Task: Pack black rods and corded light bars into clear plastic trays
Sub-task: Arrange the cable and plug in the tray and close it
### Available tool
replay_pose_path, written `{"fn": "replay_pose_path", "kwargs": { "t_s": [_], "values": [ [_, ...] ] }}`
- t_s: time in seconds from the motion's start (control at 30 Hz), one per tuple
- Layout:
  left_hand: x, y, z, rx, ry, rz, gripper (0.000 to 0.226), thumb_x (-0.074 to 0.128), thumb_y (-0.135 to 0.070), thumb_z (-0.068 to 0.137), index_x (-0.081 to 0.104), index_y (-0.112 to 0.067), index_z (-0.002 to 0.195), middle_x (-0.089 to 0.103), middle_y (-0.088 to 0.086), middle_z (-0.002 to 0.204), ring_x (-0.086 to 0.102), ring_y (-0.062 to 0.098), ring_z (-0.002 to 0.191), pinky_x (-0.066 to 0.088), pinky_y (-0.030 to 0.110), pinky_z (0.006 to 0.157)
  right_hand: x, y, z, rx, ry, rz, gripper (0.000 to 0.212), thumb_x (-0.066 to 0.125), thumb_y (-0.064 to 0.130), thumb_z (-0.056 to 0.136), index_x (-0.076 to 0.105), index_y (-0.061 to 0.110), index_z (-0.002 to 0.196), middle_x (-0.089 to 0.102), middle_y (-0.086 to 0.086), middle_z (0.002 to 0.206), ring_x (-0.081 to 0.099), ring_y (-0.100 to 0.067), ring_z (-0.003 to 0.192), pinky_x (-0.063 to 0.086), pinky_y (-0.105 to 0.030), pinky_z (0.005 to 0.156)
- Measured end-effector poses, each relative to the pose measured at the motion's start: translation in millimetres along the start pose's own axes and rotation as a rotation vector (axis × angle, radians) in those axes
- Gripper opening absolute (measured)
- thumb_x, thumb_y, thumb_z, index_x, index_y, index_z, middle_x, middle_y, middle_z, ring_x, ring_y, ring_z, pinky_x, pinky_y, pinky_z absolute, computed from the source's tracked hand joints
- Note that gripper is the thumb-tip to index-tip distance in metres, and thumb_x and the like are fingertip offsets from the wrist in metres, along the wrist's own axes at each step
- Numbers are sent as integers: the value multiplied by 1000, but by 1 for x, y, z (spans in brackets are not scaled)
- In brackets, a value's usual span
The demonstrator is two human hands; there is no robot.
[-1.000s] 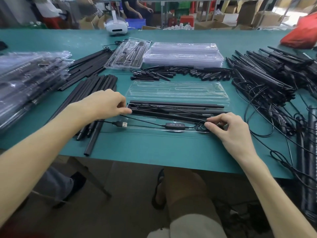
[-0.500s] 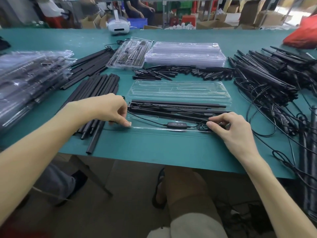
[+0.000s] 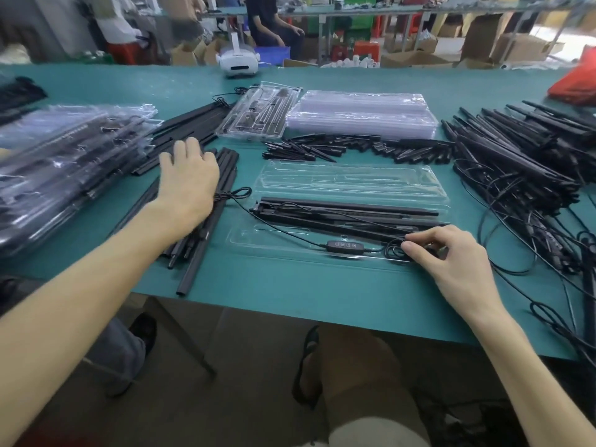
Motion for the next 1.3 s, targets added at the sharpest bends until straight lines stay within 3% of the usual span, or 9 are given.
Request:
{"fn": "replay_pose_path", "kwargs": {
  "t_s": [0.1,0.23,0.4,0.5,0.6,0.77,0.93,1.23,1.3],
  "values": [
    [7,-28,0,229,19,-229,32,57,-7,94,57,-7,126,56,16,128,55,36,116,43,47,100,0,1,0,-1,6,-4,10,76,31,87,76,25,95,66,11,93,56,-15,93,35,-7,75],
    [26,-46,-5,328,117,-371,38,50,-29,104,54,-19,140,58,9,133,55,32,121,43,48,103,-1,1,-1,-1,4,4,11,76,30,87,76,24,95,66,11,93,57,-16,93,36,-8,75],
    [32,-42,-3,337,-53,-170,33,44,-30,105,66,-14,125,61,8,120,56,31,110,41,43,97,-2,1,-1,-5,1,3,11,77,30,87,76,23,95,67,10,92,59,-18,93,38,-23,77],
    [34,-38,-6,331,-106,-65,26,48,-24,104,69,-10,112,59,8,110,54,30,103,41,42,93,-2,1,-1,-5,-2,3,11,76,30,87,76,23,96,66,11,92,58,-17,93,38,-21,76],
    [36,-33,-7,298,-68,-45,19,54,-14,100,68,-9,110,56,9,110,52,30,104,42,41,92,-2,0,-1,-4,-4,0,11,76,30,87,76,24,96,66,11,92,58,-16,93,38,-16,76],
    [41,-38,-6,272,12,79,26,55,2,90,68,-10,109,53,8,114,49,28,107,40,36,91,-2,0,0,2,-4,5,12,77,30,87,77,23,96,66,11,92,58,-17,93,39,-26,77],
    [45,-44,-1,246,123,208,25,56,-1,85,64,-10,108,53,12,118,49,32,109,35,39,90,-2,-1,0,13,-8,11,12,77,31,87,76,23,96,66,10,91,57,-18,93,40,-28,79],
    [48,-72,37,-13,226,-399,28,42,-16,101,50,-5,125,62,21,121,55,39,115,32,42,97,-2,0,-2,25,-6,27,11,77,30,87,76,23,96,65,11,92,55,-15,92,39,-22,77],
    [51,-73,43,-91,239,-466,22,45,-16,98,52,-5,115,61,22,115,52,41,113,31,43,99,-1,1,-2,26,-5,31,11,77,30,87,76,23,96,65,11,92,55,-15,92,39,-19,76]
  ]
}}
Point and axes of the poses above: each hand's wrist, its own z-axis towards the middle knuckle, its own x-axis out of the palm, y = z × x, the point moved 8 cm from there along z, towards the middle knuckle
